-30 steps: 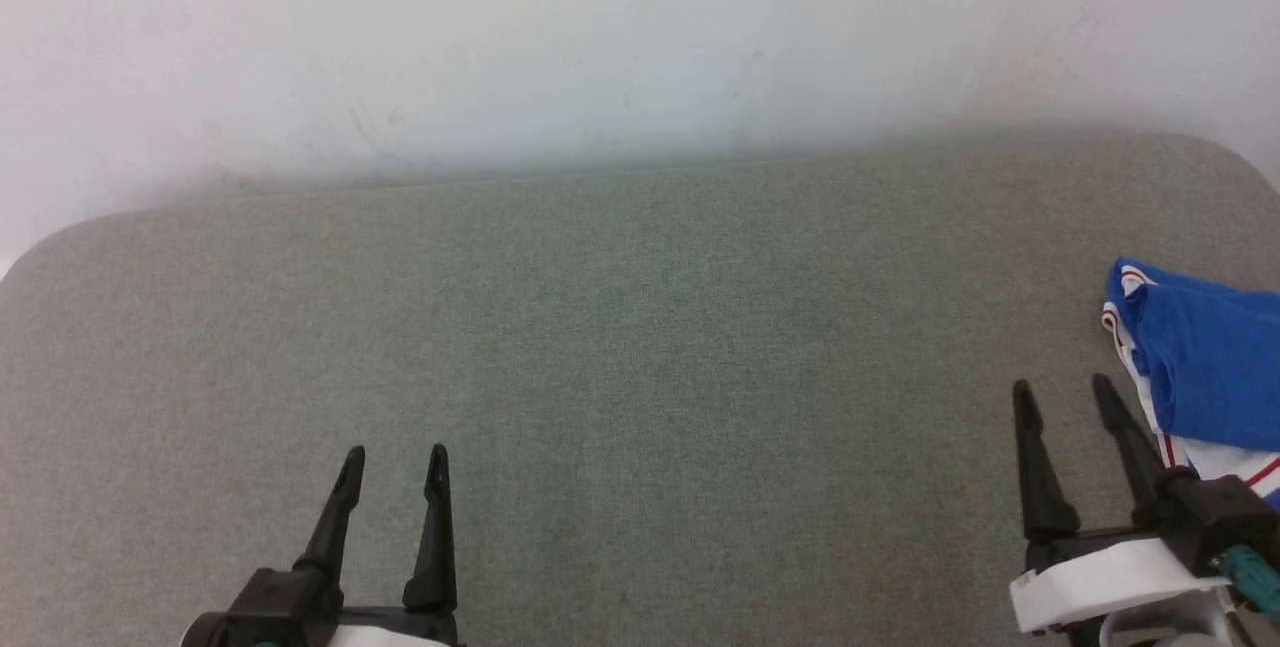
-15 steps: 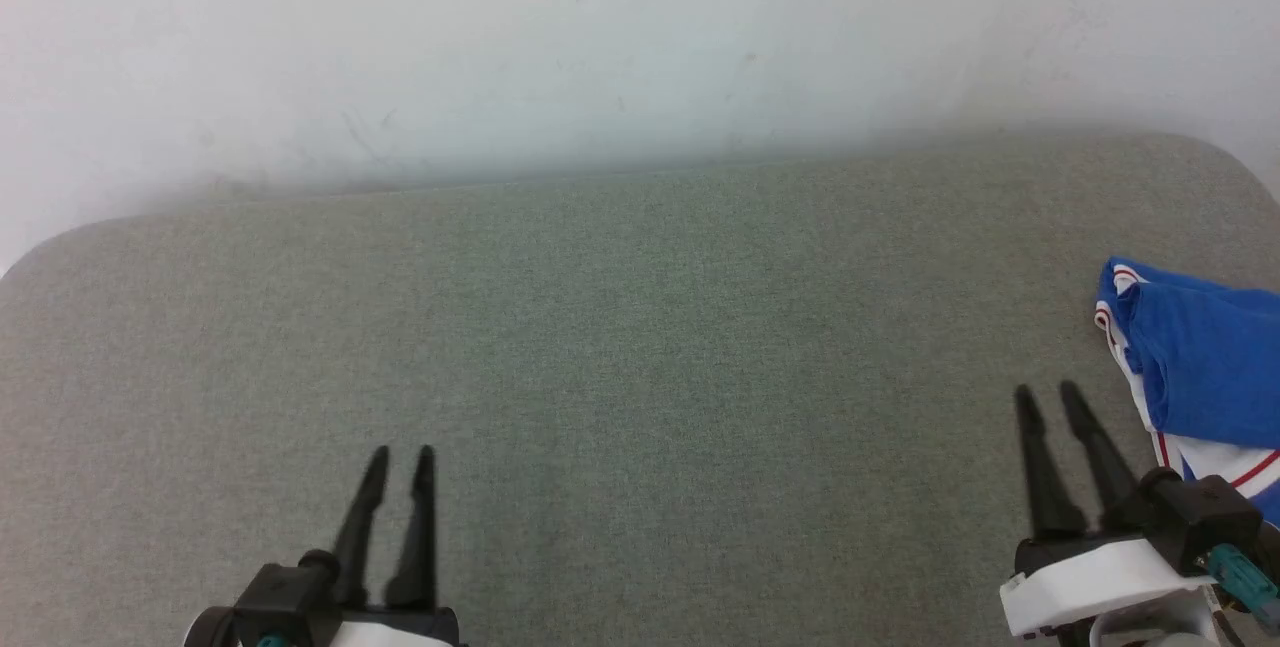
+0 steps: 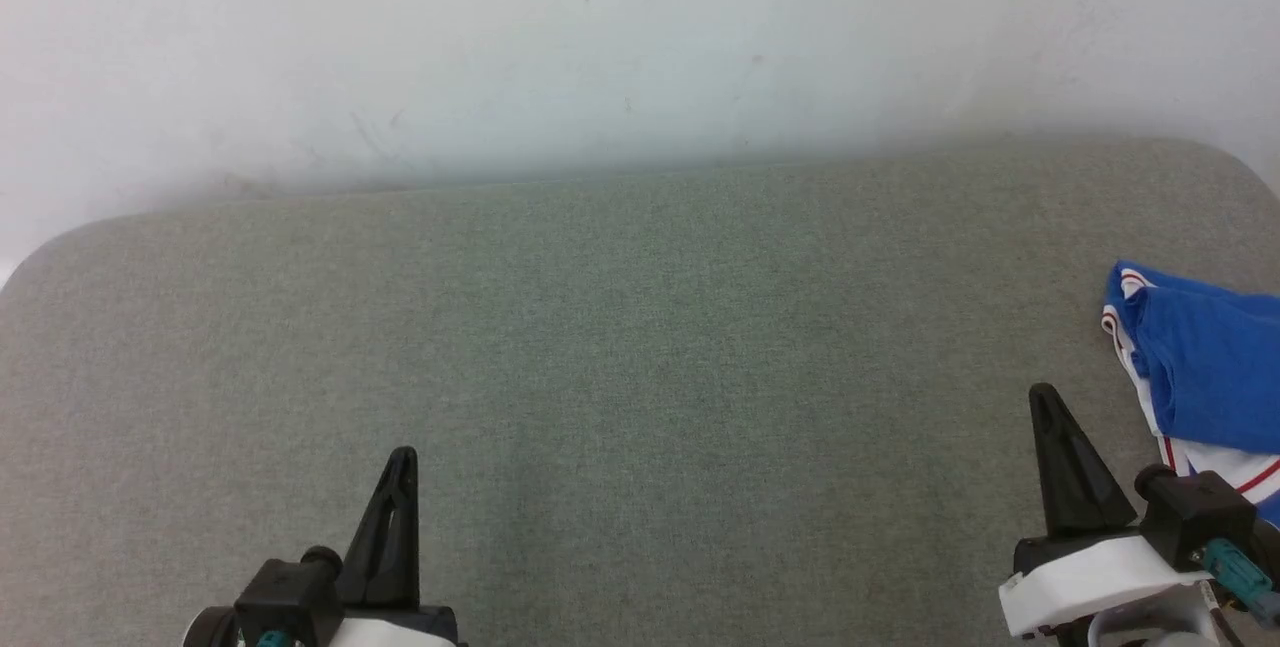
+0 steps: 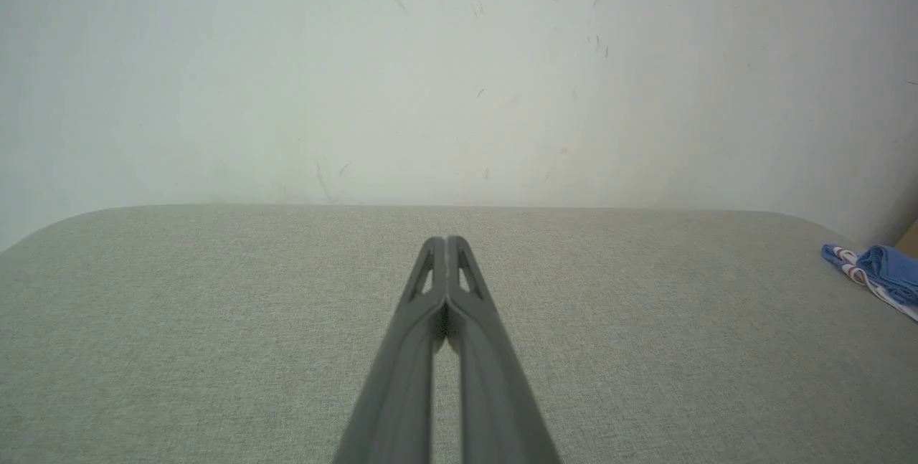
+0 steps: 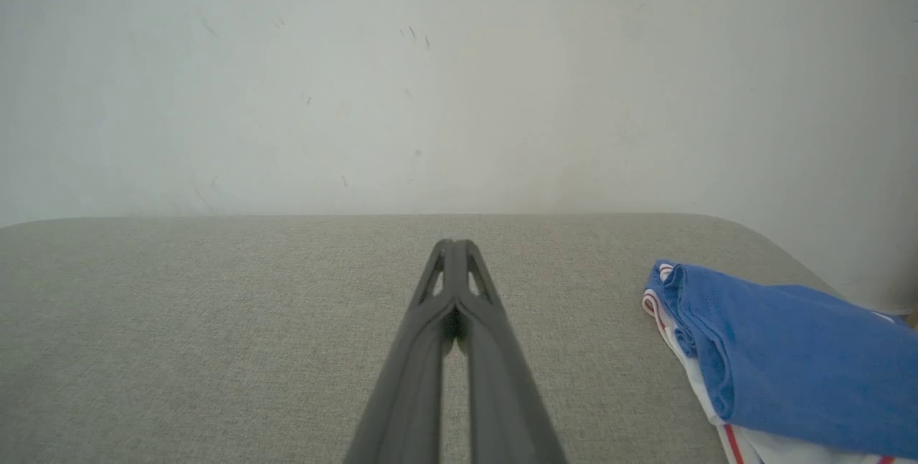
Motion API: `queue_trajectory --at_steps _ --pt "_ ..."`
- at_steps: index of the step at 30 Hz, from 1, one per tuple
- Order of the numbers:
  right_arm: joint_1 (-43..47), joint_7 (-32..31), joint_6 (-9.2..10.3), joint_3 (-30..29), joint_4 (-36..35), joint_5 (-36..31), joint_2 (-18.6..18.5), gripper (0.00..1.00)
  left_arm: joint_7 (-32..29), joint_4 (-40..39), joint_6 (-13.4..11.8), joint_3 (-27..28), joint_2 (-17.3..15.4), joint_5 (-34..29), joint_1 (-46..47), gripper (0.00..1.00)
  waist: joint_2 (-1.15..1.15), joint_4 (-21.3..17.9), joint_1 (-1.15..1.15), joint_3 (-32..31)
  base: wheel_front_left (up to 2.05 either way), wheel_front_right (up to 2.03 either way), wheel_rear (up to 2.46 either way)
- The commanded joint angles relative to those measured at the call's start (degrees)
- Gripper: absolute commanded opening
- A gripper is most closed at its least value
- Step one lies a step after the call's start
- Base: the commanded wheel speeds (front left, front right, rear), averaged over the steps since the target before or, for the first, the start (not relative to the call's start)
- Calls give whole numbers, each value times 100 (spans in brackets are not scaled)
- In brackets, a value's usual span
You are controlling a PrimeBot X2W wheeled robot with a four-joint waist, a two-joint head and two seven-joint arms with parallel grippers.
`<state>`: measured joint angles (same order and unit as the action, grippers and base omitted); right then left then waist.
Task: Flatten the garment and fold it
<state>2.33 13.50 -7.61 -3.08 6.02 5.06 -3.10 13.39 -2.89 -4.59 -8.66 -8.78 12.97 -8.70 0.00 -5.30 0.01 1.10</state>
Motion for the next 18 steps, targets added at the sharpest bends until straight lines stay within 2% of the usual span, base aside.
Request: queue_trajectory --at_steps 1,18 --pt "-26 -48 1 23 -41 -30 3 0 -38 21 44 46 34 -72 95 0 0 9 0 -2 0 0 0" --pt "-56 -235 3 64 -122 -99 6 0 -225 59 103 164 114 -249 206 0 0 84 0 -18 0 0 0"
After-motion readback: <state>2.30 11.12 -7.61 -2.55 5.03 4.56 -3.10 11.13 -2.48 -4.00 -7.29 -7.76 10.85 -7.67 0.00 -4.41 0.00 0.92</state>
